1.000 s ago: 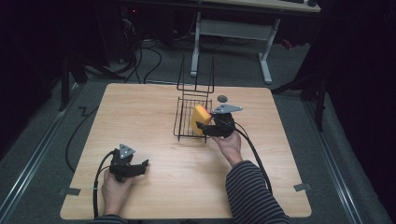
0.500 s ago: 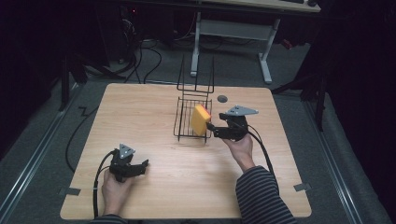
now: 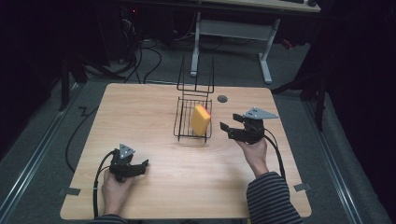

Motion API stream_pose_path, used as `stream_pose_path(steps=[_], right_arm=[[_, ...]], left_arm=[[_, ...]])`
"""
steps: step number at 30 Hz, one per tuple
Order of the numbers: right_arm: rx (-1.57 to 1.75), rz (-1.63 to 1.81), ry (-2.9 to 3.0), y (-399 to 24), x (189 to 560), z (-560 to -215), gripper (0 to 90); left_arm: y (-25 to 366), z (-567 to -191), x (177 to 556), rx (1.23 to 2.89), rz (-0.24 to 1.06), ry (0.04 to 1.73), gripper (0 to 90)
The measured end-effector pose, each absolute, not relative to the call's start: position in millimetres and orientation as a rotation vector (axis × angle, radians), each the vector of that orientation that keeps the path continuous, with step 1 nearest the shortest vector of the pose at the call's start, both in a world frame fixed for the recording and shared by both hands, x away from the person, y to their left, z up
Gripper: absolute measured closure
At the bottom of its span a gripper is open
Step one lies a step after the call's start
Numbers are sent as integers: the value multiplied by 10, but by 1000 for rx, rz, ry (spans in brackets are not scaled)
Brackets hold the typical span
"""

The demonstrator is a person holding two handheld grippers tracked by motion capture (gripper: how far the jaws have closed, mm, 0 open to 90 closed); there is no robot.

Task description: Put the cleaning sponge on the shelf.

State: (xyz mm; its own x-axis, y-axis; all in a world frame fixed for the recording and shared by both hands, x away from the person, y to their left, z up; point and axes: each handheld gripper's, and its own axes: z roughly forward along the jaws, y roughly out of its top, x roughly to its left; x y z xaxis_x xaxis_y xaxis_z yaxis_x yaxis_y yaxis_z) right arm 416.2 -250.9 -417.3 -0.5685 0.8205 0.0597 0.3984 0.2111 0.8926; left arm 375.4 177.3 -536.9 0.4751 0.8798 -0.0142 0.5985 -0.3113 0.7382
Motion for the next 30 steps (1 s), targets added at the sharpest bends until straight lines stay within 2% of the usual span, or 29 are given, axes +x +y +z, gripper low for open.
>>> stream_pose_path(steps=[6,30], right_arm=[[1145,1326,2033,-2619,4060,-4143,339],[1239,1332,1929,-3134,3692,-4257,345]], left_arm=[[1772,-5369,3754,2033,521,1220,216],[1772,-5369,3754,2033,522,1220,215]])
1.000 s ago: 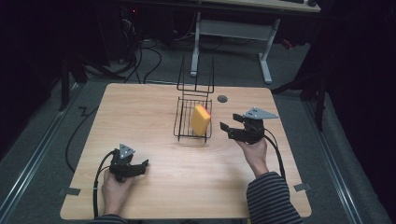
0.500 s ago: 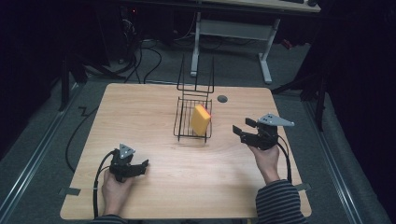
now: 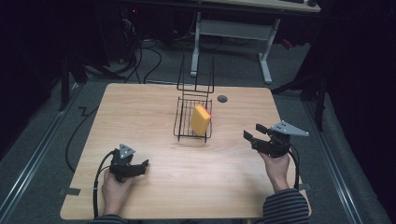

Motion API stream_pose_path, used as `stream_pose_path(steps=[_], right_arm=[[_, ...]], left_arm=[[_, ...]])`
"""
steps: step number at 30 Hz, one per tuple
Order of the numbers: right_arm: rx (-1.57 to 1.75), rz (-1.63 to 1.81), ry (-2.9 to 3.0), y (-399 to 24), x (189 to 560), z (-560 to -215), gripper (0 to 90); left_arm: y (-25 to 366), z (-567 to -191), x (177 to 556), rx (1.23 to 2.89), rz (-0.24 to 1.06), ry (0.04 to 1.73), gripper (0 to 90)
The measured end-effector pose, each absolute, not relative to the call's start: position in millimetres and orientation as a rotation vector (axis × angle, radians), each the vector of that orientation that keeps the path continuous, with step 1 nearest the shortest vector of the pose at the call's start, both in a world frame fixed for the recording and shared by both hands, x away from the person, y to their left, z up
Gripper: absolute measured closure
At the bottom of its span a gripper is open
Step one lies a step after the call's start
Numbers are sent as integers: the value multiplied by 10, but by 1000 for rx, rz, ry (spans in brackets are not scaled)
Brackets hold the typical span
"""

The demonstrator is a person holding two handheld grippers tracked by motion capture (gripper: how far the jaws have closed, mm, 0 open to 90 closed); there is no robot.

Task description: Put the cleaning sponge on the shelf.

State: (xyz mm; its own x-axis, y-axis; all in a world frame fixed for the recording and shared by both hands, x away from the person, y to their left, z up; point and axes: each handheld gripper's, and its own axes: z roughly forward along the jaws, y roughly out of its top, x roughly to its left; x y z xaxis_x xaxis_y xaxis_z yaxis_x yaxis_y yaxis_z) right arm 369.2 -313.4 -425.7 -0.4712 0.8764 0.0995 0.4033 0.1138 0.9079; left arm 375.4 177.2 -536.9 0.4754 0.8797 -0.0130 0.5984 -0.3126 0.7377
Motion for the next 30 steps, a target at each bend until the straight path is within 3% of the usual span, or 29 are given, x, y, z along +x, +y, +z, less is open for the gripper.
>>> stream_pose_path(steps=[30], right_arm=[[1340,1366,1870,-3428,3394,-4642,356]], left_arm=[[1771,-5369,3754,2034,521,1220,215]])
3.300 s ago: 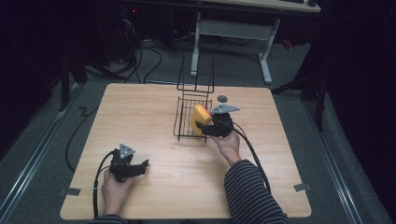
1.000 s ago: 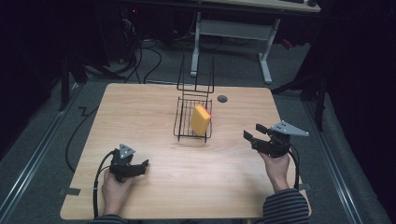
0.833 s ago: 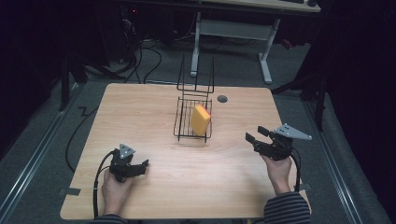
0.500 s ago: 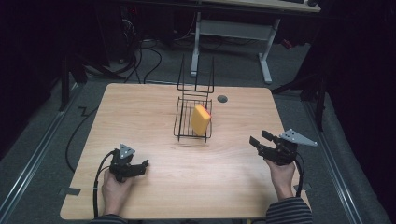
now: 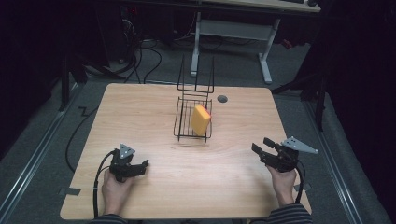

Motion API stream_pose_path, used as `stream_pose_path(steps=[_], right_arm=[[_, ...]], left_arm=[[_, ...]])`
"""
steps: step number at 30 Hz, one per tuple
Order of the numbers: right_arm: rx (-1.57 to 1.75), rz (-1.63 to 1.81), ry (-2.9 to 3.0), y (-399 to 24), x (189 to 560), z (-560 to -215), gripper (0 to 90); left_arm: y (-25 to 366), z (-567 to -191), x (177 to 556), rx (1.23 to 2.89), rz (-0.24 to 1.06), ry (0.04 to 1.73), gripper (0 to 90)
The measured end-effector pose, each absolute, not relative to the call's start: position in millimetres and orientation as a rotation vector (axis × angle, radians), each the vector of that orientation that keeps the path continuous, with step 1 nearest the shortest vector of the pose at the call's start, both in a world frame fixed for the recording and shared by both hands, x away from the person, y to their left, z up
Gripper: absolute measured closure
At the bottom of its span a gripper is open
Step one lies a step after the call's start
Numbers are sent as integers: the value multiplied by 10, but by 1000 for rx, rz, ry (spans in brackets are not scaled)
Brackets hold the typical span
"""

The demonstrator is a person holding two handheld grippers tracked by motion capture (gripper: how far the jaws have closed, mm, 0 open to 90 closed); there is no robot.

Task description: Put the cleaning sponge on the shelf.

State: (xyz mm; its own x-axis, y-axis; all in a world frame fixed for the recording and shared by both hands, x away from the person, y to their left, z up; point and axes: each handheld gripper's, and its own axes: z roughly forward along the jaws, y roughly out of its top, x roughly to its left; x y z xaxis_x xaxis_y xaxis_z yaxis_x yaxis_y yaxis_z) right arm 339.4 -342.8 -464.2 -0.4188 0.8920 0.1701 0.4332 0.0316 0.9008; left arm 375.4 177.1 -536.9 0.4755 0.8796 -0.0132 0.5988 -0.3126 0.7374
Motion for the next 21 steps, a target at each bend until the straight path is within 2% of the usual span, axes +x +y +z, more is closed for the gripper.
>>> stream_pose_path(steps=[21], right_arm=[[1362,1286,1933,-3319,3387,-4943,369]], left_arm=[[1771,-5369,3754,2034,521,1220,216]])
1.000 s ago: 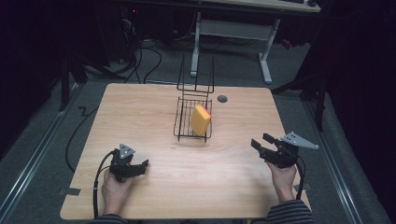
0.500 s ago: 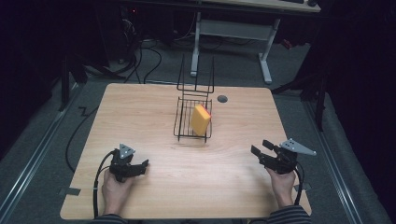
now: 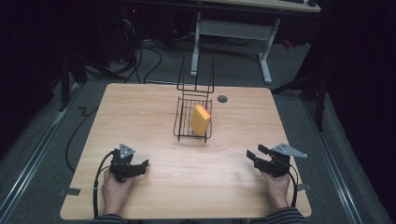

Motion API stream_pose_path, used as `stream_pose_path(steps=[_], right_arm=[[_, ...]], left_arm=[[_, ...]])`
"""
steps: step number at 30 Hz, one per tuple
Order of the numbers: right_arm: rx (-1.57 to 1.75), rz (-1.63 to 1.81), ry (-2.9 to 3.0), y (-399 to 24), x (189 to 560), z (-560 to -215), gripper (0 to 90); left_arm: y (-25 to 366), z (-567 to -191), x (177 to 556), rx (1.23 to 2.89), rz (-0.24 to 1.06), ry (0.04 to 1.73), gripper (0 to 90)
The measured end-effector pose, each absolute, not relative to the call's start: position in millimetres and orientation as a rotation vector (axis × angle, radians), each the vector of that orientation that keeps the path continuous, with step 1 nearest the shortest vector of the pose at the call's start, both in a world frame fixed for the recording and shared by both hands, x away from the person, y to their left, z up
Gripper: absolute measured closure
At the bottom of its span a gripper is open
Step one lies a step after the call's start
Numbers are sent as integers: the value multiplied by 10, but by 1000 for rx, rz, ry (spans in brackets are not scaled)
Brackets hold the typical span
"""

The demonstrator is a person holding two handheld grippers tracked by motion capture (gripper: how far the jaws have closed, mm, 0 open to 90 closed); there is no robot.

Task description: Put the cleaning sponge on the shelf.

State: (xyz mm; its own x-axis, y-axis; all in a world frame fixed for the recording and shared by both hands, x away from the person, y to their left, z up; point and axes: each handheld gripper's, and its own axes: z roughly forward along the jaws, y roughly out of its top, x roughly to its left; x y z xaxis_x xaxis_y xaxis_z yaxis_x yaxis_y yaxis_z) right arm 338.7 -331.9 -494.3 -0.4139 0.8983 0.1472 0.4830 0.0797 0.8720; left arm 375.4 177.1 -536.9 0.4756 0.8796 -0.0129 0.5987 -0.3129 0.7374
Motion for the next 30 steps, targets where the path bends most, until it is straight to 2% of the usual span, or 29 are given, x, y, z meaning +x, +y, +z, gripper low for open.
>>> stream_pose_path(steps=[30], right_arm=[[1395,1025,2074,-3138,3476,-5282,372]], left_arm=[[1771,-5369,3754,2034,521,1220,216]])
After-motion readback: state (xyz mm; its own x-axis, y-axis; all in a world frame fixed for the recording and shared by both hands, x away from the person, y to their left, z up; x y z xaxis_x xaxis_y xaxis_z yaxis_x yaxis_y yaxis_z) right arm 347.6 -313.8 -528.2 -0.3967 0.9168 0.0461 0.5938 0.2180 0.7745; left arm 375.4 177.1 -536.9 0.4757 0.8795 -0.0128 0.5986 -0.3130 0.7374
